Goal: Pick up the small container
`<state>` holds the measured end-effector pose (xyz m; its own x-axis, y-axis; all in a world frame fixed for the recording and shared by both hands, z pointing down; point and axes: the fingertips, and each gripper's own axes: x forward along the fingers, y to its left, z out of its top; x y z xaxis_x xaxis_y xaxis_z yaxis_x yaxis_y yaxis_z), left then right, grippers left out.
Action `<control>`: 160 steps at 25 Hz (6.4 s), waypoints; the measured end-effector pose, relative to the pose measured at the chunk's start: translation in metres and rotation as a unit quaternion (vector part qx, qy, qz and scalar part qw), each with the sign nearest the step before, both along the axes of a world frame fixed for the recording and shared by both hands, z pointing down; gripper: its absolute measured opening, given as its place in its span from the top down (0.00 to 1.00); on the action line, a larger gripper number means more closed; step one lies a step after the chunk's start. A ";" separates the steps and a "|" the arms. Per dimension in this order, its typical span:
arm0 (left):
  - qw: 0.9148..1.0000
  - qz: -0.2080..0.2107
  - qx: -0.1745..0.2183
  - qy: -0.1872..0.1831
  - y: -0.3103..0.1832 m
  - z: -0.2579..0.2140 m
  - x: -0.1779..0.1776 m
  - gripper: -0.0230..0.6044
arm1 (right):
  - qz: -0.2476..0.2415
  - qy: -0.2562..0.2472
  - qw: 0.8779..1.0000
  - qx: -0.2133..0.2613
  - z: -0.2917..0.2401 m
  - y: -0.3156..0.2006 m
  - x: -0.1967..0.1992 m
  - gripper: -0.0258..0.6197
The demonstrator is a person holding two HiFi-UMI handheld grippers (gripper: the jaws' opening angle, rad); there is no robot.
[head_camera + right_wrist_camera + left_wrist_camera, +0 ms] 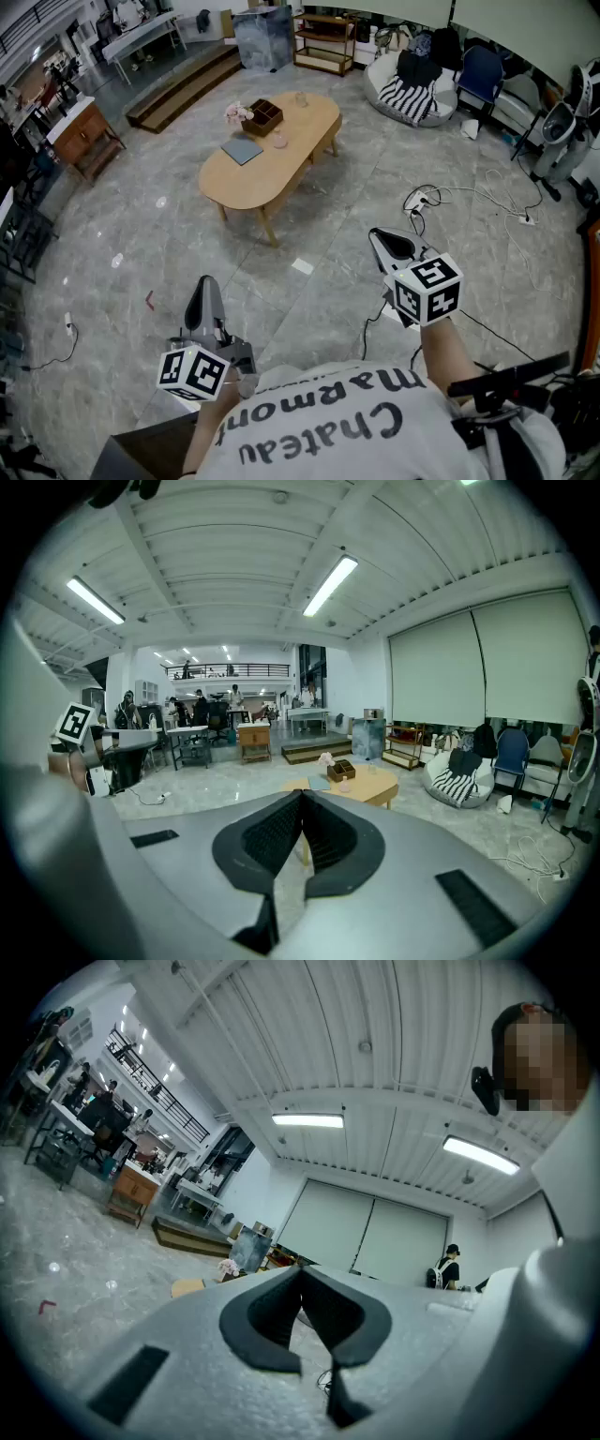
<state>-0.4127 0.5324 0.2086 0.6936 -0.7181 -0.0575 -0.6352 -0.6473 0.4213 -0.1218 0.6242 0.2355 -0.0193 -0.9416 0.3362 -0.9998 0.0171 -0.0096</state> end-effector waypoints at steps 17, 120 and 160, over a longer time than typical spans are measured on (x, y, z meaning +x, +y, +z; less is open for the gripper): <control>1.000 0.010 -0.023 0.003 -0.013 0.010 0.011 0.94 | 0.004 -0.007 1.000 -0.018 0.013 -0.009 0.009 0.94; 0.956 0.126 -0.249 -0.090 -0.737 0.246 0.366 0.94 | 0.018 -0.372 0.897 -0.239 0.289 -0.788 0.245 0.94; 0.930 0.140 -0.331 -0.081 -0.744 0.477 0.445 0.94 | -0.219 -0.169 0.944 -0.179 0.443 -0.848 0.255 0.58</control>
<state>0.0323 -0.2112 0.6855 0.8198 -0.3498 0.4534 -0.5705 -0.4296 0.7000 0.1334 -0.2241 0.6785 -0.5440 -0.6457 0.5358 -0.8361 0.3633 -0.4110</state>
